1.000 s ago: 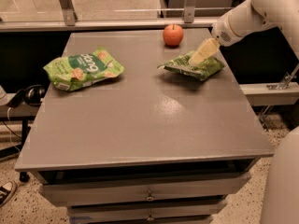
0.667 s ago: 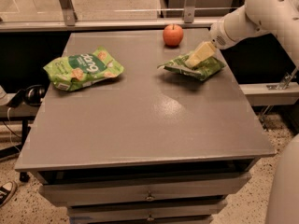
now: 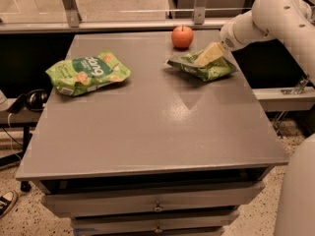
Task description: Move green jalapeno chip bag near apple
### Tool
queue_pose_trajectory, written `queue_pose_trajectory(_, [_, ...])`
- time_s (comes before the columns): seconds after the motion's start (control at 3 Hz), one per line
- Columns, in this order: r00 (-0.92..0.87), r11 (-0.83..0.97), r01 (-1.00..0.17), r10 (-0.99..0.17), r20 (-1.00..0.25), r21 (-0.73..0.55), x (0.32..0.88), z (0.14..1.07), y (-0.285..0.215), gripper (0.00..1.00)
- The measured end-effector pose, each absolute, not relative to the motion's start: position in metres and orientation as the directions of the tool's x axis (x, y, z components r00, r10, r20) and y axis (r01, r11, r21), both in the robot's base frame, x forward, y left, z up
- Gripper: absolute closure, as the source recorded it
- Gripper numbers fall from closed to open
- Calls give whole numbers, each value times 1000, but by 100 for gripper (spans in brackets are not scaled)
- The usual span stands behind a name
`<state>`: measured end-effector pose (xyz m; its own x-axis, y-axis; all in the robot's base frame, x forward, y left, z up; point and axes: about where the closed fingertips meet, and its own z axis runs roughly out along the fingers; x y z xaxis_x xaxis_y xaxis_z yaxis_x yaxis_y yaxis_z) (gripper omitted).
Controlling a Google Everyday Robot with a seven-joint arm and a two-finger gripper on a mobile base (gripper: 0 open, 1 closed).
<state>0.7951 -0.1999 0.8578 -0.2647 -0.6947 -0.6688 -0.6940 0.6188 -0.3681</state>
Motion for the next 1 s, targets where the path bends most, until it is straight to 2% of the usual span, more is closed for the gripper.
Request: queue_pose_trajectory(1.0, [-214, 639, -632, -689, -692, -440, 835, 887, -204, 0])
